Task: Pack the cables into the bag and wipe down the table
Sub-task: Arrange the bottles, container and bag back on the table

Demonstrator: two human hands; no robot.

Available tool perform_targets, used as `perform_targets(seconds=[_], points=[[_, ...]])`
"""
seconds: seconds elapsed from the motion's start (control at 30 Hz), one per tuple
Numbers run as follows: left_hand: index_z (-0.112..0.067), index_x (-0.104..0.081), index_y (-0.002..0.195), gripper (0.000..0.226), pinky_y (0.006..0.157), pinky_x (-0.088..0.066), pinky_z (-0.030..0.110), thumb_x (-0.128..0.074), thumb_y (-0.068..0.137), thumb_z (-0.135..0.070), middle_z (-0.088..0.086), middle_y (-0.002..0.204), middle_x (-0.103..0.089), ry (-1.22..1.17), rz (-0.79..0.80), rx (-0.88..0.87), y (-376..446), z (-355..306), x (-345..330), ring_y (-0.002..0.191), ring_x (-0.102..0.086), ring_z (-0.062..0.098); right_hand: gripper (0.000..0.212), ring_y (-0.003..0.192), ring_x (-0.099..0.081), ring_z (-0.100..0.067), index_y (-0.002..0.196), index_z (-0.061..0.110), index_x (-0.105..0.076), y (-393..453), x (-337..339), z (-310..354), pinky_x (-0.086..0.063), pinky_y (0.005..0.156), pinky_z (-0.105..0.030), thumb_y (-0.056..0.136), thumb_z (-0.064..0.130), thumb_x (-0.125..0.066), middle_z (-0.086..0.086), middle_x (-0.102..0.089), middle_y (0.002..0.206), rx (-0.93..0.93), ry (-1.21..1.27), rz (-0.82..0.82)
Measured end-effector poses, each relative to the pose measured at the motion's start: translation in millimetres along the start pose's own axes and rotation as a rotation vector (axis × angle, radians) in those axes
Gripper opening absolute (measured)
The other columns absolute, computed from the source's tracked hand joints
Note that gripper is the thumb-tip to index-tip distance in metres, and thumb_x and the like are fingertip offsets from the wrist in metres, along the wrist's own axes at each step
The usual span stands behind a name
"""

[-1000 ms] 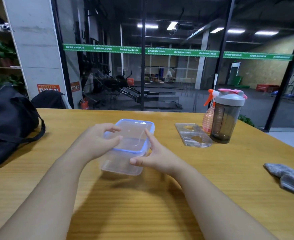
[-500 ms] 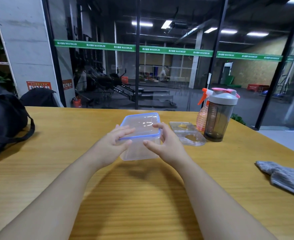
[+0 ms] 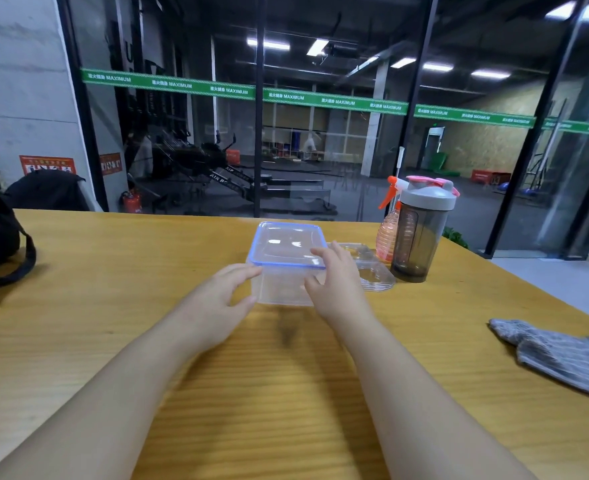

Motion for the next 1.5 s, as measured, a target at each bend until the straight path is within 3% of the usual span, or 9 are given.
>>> perform_targets(seconds=[0.17, 0.27, 0.53, 0.63, 0.73, 0.77, 0.97, 1.3, 1.5], points=[[-0.023, -0.045, 0.134, 0.045, 0.093, -0.016, -0.001, -0.055, 0.091, -0.016, -0.015, 0.138, -0.038, 0.011, -0.022, 0.047, 0, 8, 0, 0.117, -0.033, -0.008, 0.053, 0.145, -0.008, -0.015, 0.141, 0.031, -0.037, -6, -16, 30, -0.006, 0.115, -0.039, 0.091, 0.017, -0.046, 0.010, -0.025, 0.153, 0.225, -0.203, 0.089], [-0.026, -0.046, 0.133, 0.044, 0.093, -0.020, 0.007, -0.056, 0.090, -0.020, -0.014, 0.139, -0.038, 0.022, -0.036, 0.094, 0, 12, 2, 0.113, -0.034, -0.007, 0.053, 0.144, -0.010, -0.011, 0.143, 0.032, -0.032, 0, -28, 26, 0.001, 0.115, -0.040, 0.093, 0.019, -0.041, 0.013, -0.025, 0.153, 0.184, -0.348, 0.152], [-0.026, -0.050, 0.128, 0.038, 0.083, -0.022, 0.005, -0.055, 0.091, -0.024, -0.013, 0.138, -0.039, 0.062, -0.051, 0.140, -2, 12, 6, 0.114, -0.038, -0.001, 0.066, 0.143, -0.015, -0.012, 0.142, 0.034, -0.036, 31, -22, 9, 0.001, 0.116, -0.035, 0.087, -0.001, -0.027, 0.011, -0.028, 0.153, 0.062, -0.320, 0.238], [-0.028, -0.048, 0.129, 0.038, 0.079, -0.024, 0.007, -0.053, 0.092, -0.026, -0.015, 0.138, -0.038, 0.071, -0.046, 0.159, -3, 10, 9, 0.108, -0.042, 0.001, 0.070, 0.140, -0.025, -0.017, 0.140, 0.037, -0.040, 43, -12, -3, -0.012, 0.117, -0.036, 0.086, -0.005, -0.024, 0.010, -0.028, 0.153, -0.010, -0.292, 0.281], [-0.030, -0.047, 0.130, 0.038, 0.079, -0.027, 0.013, -0.052, 0.092, -0.028, -0.017, 0.138, -0.037, 0.073, -0.040, 0.184, -4, 8, 11, 0.100, -0.046, 0.009, 0.071, 0.120, -0.046, -0.022, 0.134, 0.044, -0.046, 53, -3, -15, -0.041, 0.087, -0.025, 0.086, -0.003, -0.021, 0.011, -0.035, 0.149, -0.102, -0.206, 0.335], [-0.030, -0.046, 0.131, 0.039, 0.080, -0.029, 0.014, -0.051, 0.092, -0.028, -0.018, 0.139, -0.037, 0.067, -0.036, 0.194, -5, 8, 11, 0.102, -0.047, 0.010, 0.072, 0.114, -0.048, -0.022, 0.132, 0.045, -0.048, 56, -1, -17, -0.040, 0.080, -0.023, 0.086, -0.003, -0.020, 0.009, -0.040, 0.146, -0.124, -0.170, 0.353], [-0.028, -0.040, 0.136, 0.044, 0.090, -0.029, 0.016, -0.050, 0.093, -0.030, -0.014, 0.142, -0.035, 0.066, -0.026, 0.216, -5, 6, 12, 0.123, -0.040, 0.008, 0.072, 0.123, -0.045, -0.024, 0.131, 0.044, -0.051, 64, 2, -25, -0.034, 0.087, -0.021, 0.088, -0.007, -0.021, 0.003, -0.044, 0.142, -0.157, -0.113, 0.407], [-0.028, -0.040, 0.136, 0.044, 0.087, -0.032, 0.019, -0.049, 0.093, -0.030, -0.015, 0.140, -0.036, 0.068, -0.010, 0.240, -7, 4, 13, 0.116, -0.047, 0.014, 0.077, 0.105, -0.042, -0.013, 0.134, 0.046, -0.045, 60, 4, -24, -0.036, 0.079, -0.022, 0.085, -0.008, -0.021, 0.022, -0.031, 0.149, -0.104, -0.184, 0.411], [-0.028, -0.041, 0.135, 0.043, 0.090, -0.031, 0.017, -0.050, 0.093, -0.030, -0.015, 0.140, -0.037, 0.057, -0.025, 0.234, -7, 6, 15, 0.120, -0.043, 0.008, 0.074, 0.112, -0.050, -0.021, 0.131, 0.049, -0.046, 61, 6, -24, -0.044, 0.082, -0.026, 0.085, -0.004, -0.022, 0.006, -0.045, 0.140, -0.130, -0.188, 0.395]])
Point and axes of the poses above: each hand's wrist, its own y-axis towards the middle knuckle, its own x-axis out of the back of the hand, z = x × y, the point moved 6 cm from there along y, towards the middle knuckle
